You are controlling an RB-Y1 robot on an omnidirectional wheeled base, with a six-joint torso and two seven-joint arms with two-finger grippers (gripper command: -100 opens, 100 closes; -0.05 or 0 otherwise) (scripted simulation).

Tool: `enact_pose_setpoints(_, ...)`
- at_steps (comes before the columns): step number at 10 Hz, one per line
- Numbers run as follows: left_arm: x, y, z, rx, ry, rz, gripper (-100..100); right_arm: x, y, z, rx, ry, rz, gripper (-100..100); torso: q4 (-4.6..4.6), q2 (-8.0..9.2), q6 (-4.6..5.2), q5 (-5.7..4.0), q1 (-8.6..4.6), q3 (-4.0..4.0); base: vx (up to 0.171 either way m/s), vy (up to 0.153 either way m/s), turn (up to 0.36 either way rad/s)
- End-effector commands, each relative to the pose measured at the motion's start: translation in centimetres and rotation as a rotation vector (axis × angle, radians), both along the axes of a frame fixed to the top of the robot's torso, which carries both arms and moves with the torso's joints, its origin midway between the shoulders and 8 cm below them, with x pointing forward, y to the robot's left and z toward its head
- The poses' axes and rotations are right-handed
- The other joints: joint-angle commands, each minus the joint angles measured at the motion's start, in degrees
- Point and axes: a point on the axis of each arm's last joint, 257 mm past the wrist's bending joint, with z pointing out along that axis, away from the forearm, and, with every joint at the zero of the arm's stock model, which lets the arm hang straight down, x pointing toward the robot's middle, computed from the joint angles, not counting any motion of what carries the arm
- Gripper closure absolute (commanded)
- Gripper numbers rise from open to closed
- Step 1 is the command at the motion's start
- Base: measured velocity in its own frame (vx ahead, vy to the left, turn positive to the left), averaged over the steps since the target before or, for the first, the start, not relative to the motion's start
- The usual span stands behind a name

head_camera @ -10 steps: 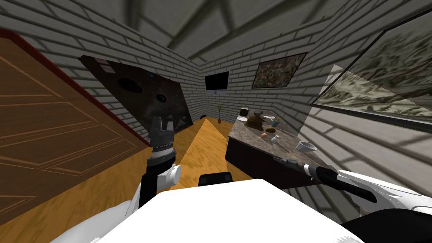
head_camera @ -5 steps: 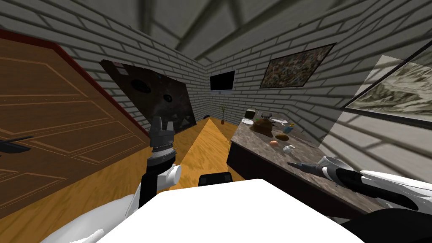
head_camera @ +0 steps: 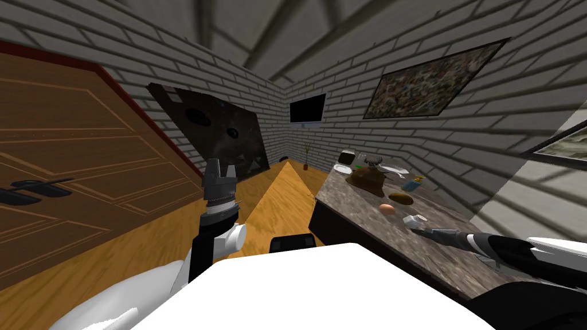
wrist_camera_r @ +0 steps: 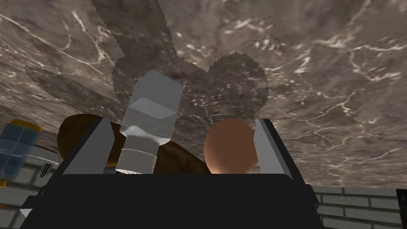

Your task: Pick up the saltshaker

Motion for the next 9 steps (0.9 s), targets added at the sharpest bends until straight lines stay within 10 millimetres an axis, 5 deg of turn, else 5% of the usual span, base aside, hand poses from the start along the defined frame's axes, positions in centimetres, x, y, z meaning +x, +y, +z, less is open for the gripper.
enact_pose_setpoints(1, 0.0, 0.0, 0.0, 0.000, 0.000, 0.000, 0, -2.0, -1.7, 0.6, -0.041, 0.051, -0.008, -100, 0.00, 0.00, 0.00, 0.00, 0.00, 0.00, 0.126, -0.069, 0.164)
enact_pose_setpoints(3, 0.0, 0.0, 0.0, 0.000, 0.000, 0.000, 0, -1.5, -1.4, 0.4, -0.039, 0.043, -0.008, -100, 0.00, 0.02, 0.00, 0.02, 0.05, 0.01, 0.065, -0.047, 0.050)
enact_pose_setpoints(4, 0.0, 0.0, 0.0, 0.000, 0.000, 0.000, 0, -1.6, -1.5, 0.4, -0.039, 0.045, -0.007, 0, 0.05, 0.23, 0.01, 0.05, 0.19, 0.13, 0.008, -0.006, 0.002)
enact_pose_setpoints(5, 0.0, 0.0, 0.0, 0.000, 0.000, 0.000, 0, -2.8, -2.2, 0.0, -0.039, 0.043, -0.045, -100, 0.09, 0.35, 0.02, 0.08, 0.29, 0.21, -0.054, -0.002, 0.221)
enact_pose_setpoints(9, 0.0, 0.0, 0.0, 0.000, 0.000, 0.000, 0, -5.2, -3.5, -0.7, -0.038, 0.043, -0.120, -100, 0.19, 0.76, 0.04, 0.09, 0.33, 0.46, -0.089, -0.002, 0.216)
